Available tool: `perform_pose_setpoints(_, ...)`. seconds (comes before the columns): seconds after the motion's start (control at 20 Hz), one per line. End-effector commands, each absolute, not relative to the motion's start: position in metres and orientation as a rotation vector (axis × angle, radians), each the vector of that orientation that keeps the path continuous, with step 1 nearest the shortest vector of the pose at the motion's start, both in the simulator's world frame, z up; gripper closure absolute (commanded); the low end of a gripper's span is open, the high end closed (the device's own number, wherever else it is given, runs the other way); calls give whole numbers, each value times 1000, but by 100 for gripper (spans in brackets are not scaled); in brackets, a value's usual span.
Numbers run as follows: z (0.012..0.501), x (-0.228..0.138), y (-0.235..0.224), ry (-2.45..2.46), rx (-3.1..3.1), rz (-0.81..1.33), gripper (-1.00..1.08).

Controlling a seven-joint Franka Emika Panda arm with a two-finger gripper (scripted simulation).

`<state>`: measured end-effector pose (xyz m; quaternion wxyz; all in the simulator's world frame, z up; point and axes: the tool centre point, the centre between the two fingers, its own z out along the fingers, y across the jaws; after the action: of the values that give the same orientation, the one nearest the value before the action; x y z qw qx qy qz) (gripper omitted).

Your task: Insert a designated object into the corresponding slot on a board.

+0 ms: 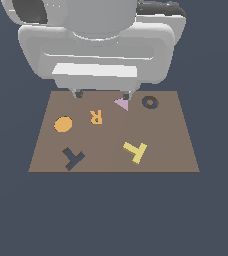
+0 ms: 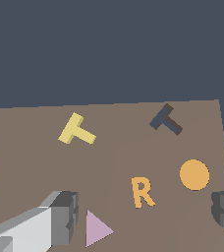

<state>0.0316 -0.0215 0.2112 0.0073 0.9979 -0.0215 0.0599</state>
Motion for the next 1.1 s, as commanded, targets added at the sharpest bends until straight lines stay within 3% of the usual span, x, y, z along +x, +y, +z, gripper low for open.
perform_pose_setpoints(0.0,211,32,-21,-67,3121,187,-92)
perform_pose_setpoints(0.55,191,37,-10,-162,3119,165,-92)
perform_pose_setpoints(1.05,134,55,19,-429,3100,100,-92)
